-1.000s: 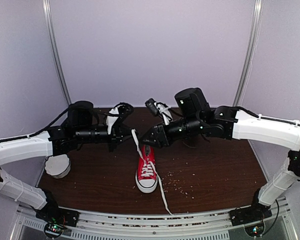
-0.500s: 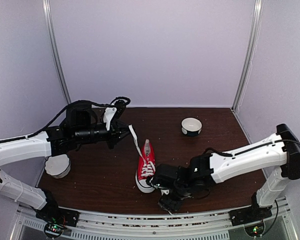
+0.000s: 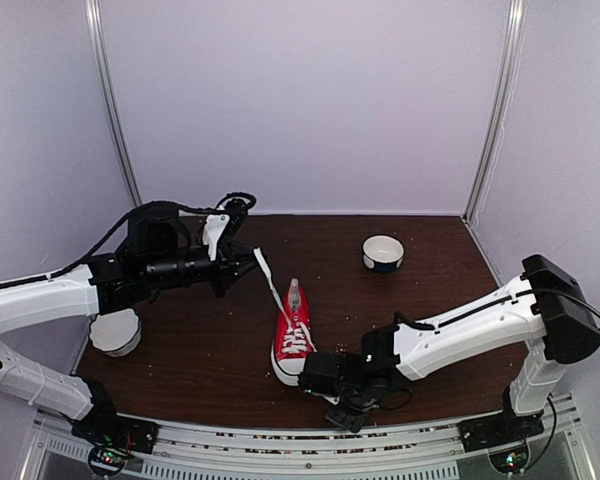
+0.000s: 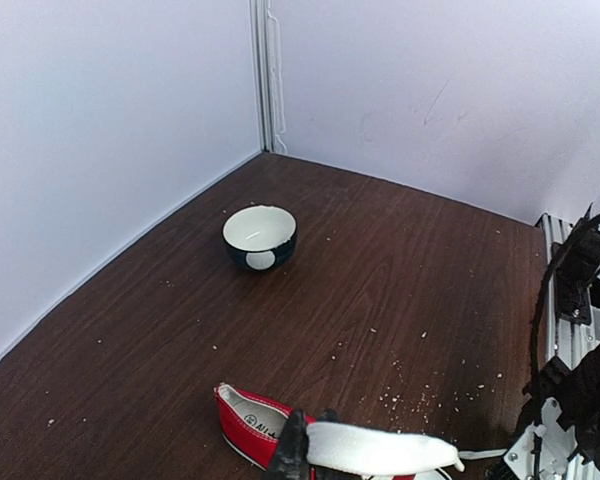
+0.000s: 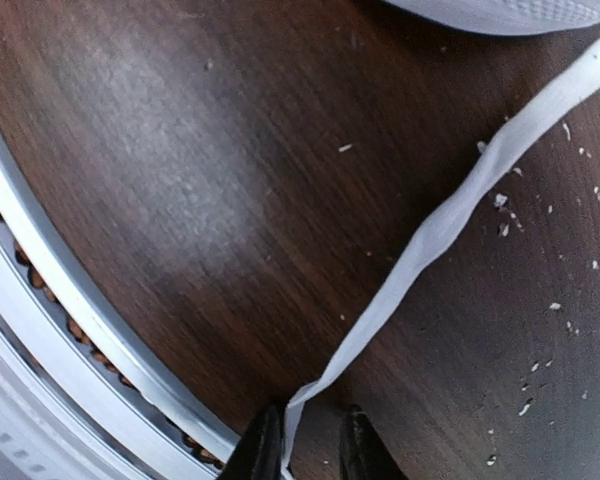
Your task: Tie the shoes
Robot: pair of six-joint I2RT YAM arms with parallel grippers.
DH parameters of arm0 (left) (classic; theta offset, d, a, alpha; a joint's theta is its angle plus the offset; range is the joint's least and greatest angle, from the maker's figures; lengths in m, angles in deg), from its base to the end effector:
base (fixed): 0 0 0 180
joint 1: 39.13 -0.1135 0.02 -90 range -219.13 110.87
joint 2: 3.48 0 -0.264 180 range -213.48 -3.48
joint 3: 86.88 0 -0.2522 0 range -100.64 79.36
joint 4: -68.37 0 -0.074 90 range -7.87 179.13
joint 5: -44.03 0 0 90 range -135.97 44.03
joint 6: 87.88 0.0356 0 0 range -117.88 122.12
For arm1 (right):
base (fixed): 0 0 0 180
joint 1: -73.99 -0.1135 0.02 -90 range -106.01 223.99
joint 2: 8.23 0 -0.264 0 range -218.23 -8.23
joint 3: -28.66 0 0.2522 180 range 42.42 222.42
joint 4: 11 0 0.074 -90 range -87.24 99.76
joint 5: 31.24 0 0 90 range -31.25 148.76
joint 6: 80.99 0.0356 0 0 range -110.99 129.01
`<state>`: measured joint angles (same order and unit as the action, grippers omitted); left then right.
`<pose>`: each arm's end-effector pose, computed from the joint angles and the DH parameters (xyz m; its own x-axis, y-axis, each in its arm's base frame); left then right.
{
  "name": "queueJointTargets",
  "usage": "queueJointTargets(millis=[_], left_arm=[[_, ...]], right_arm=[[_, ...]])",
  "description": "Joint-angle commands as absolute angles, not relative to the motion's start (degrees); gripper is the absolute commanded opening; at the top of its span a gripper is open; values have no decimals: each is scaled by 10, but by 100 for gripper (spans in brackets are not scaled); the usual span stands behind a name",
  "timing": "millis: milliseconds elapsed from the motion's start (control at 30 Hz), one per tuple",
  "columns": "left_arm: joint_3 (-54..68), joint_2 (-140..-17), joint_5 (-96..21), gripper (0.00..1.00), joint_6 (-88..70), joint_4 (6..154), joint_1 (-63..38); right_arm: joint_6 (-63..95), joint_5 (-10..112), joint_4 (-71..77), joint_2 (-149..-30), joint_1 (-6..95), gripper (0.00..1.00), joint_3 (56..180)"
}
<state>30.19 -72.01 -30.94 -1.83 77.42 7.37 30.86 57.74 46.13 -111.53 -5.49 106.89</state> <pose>0.1855 -0.2089 0.3072 -0.2338 0.1498 -0.9607 0.8592 0.4943 -0.1321 0.0585 0.3187 0.1550 -0.5339 -0.8371 -0.1194 -0.8455 0.5298 0.0669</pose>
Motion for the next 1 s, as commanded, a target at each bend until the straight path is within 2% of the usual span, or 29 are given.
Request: queueJointTargets(millis=[0,33,233,433,533,700,833,967], left_arm=[[306,-713,-321,0,-10,746,75],[307,-715,-320,0,-8,745,75],[310,-733,-318,0,5,744,75],[304,-761,-264,0,58,761,93],[305,-768,-231,0,89,768,111],[311,-776,-209,0,118,772,126],[306,-788,-214,0,124,781,133],[303,-794,-205,0,120,777,133]], right_arm=[[320,608,481,-1103,-50,3,1050],[325,615,485,-1094,-44,0,1044],[325,599,463,-973,68,0,995],[300,443,337,-888,223,0,1059],[311,391,281,-930,239,0,1143],[398,312,188,-1073,233,0,1274],[426,328,183,-1167,202,0,1350],[433,345,186,-1201,180,0,1370]])
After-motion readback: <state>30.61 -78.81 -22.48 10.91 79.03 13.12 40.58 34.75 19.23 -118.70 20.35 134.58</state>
